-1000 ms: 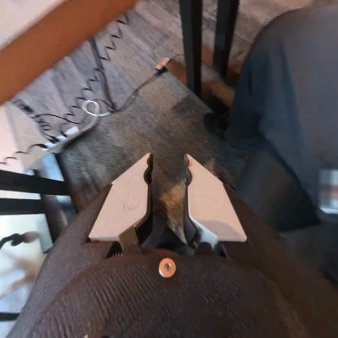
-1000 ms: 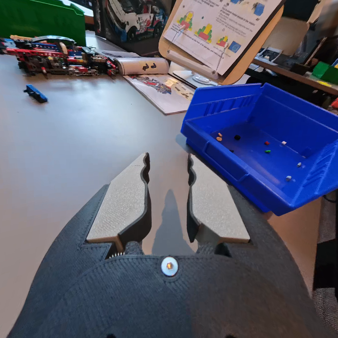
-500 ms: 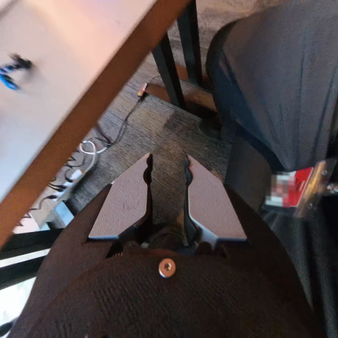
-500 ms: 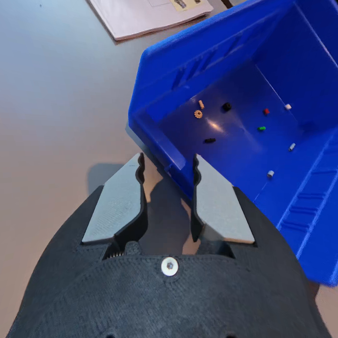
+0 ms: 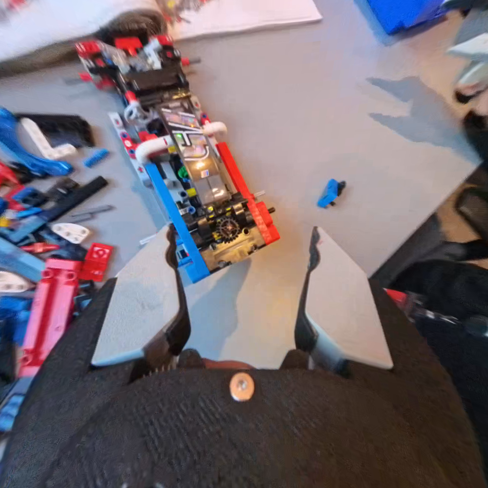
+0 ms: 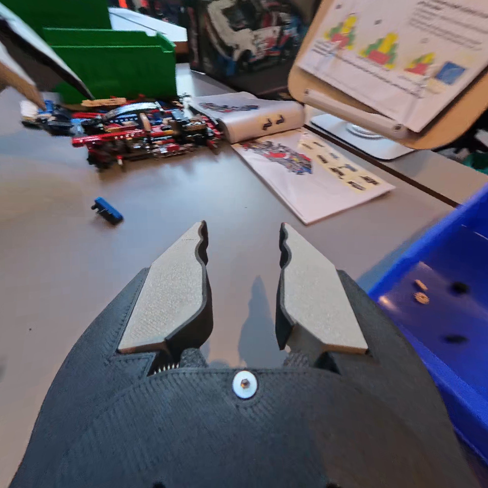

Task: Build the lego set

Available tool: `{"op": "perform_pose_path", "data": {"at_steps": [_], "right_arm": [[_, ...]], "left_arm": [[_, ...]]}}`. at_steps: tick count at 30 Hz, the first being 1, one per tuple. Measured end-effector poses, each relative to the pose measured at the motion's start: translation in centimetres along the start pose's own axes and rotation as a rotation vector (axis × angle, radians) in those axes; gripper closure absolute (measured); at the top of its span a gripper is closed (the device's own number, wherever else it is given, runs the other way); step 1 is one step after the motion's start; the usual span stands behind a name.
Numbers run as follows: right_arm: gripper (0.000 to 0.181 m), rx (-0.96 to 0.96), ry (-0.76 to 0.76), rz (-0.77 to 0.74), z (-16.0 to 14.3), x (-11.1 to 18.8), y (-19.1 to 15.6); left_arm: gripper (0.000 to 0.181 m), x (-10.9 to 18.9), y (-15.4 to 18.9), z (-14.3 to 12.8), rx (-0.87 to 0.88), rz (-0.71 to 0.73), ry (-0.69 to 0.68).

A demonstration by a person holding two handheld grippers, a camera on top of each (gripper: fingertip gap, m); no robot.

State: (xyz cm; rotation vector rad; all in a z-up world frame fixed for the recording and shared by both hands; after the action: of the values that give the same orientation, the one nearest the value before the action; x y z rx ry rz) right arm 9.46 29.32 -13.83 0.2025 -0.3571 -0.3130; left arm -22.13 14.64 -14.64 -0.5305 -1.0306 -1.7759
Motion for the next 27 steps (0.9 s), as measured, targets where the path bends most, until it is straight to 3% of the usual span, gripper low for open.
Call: {"op": "perform_pose_path", "data": {"at_steps": [3,6,12,15,18,22,27], "right_arm": [[0.129,0.015,-0.02,0.057,-1.1,-1.4,-1.5],[0.129,0.003,-0.057,0.088,-2.1,-2.0,-2.0],[0.131,-0.073,-0.015,0.123,-1.4,-2.3,-2.7],[0.126,-0.091,0.039,0.246,-0.3,-2.4,-5.3],[0.125,-0.044,0.048,0.411,0.3,-2.4,-8.9],[0.124,0.055,-0.039,0.515,0.4,-3.8,-12.8],[0.123,0.172,-0.143,0.548,0.9,-7.8,-15.6]], "left_arm": [[0.096,-0.6,-1.2,-0.2,0.055,-0.142,-0.027],[0.079,-1.5,-0.1,-1.3,0.042,-0.175,-0.063],[0.086,-3.9,7.9,-2.9,-0.081,-0.366,-0.063],[0.097,-5.4,12.0,-2.5,-0.113,-0.509,0.005],[0.104,-5.7,15.6,-4.2,-0.173,-0.637,-0.025],[0.109,-2.7,16.6,-6.3,-0.222,-0.623,0.086],[0.109,-0.4,12.6,-9.3,-0.214,-0.408,0.155]]}}
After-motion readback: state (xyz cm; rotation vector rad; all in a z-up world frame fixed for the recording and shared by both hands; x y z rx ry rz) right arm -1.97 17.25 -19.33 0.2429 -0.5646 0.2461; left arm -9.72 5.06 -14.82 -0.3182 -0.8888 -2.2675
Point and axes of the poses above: each gripper's, where its closed fingertips meet, x back along the fingers, z out of its top, y = z × x across the jaws, the point moved 2 cm from there along x, back along the fingers, and after that the axes turned 12 degrees about x, right-handed, at the moved point
